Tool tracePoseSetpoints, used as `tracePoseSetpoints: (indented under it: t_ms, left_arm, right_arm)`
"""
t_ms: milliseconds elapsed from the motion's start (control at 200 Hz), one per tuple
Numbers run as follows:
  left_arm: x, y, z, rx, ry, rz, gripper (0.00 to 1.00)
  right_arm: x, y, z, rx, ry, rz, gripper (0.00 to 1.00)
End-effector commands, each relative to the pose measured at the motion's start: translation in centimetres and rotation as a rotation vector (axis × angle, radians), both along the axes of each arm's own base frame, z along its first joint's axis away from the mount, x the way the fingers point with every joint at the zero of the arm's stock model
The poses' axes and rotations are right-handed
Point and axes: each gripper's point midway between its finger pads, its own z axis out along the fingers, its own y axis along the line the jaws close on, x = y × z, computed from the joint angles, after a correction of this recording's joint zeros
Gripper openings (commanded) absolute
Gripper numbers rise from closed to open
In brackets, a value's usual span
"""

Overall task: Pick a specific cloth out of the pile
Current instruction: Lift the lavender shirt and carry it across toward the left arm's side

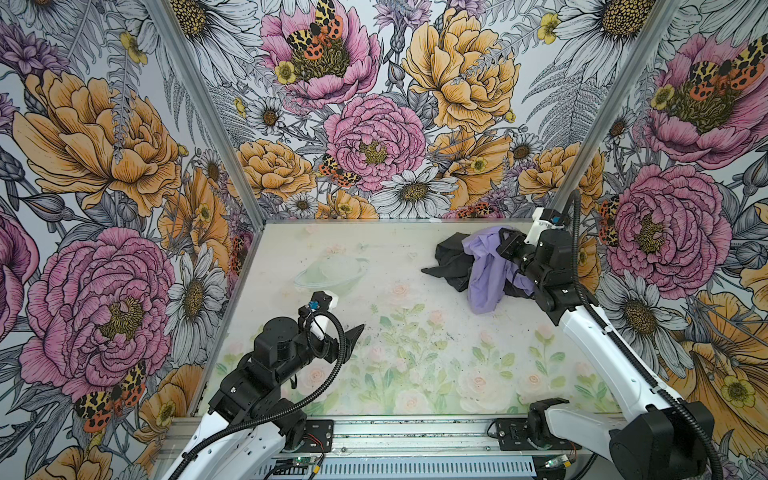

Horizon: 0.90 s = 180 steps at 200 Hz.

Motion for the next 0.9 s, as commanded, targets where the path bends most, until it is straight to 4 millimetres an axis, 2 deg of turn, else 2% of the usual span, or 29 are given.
tracePoseSetpoints:
  t_ms: [0,485,896]
  left_arm:
    - [0.0,0.3,0.2,0.009,-0.02,0.011,0.99]
    - [0.0,0.3,0.3,0.007,-0.025,0.011,0.99]
    - [-0.1,0.4,0.4,0.005,-0.029,0.011,0.99]
  right_arm:
    - [-0.8,0.2,5.2,-0.011,-0.141,0.006,0.0]
    - [-1.6,3.0,9.0,-0.038,-0.227,0.078,0.0]
    - [-2.0,6.5,11.5,-0.071,-0.278,0.15,0.0]
